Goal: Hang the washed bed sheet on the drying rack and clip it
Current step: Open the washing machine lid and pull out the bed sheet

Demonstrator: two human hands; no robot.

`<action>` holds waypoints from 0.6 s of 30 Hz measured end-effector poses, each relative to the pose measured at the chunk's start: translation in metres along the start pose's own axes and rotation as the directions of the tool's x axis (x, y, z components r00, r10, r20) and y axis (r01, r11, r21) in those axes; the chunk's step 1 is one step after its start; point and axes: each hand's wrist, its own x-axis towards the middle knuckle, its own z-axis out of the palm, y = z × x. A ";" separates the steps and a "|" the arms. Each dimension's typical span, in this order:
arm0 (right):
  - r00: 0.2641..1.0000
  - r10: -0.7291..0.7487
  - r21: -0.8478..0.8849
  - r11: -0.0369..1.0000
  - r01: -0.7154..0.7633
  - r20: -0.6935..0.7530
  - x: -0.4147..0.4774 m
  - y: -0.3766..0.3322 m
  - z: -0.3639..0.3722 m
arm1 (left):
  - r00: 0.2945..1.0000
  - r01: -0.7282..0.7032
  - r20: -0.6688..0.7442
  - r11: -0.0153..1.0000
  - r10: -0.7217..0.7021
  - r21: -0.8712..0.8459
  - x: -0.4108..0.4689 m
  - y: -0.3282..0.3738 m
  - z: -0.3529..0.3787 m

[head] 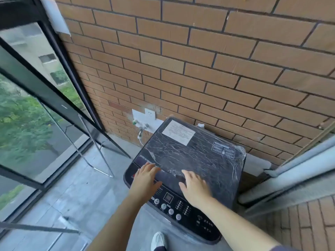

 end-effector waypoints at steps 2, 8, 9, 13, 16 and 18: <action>0.998 0.041 0.030 0.999 -0.042 0.055 0.011 -0.003 0.004 | 0.998 -0.029 0.061 1.000 0.029 -0.001 0.012 -0.005 0.008; 0.968 0.129 0.078 0.986 -0.149 0.215 0.028 -0.003 0.017 | 0.967 -0.103 0.234 0.995 0.098 0.011 0.037 -0.008 0.021; 0.964 0.142 0.081 0.983 -0.163 0.226 0.030 -0.004 0.017 | 0.961 -0.112 0.255 0.994 0.106 0.009 0.039 -0.009 0.024; 0.963 0.146 0.069 0.984 -0.166 0.225 0.031 -0.008 0.004 | 0.951 -0.162 0.271 0.986 0.148 0.030 0.044 -0.012 0.025; 0.971 0.105 0.081 0.989 -0.125 0.216 0.024 -0.005 -0.023 | 0.962 -0.229 0.171 0.971 0.214 0.072 0.050 -0.014 0.018; 0.980 0.052 0.070 0.995 -0.066 0.192 0.017 -0.003 -0.040 | 0.949 -0.308 0.107 0.946 0.298 0.098 0.055 -0.014 0.010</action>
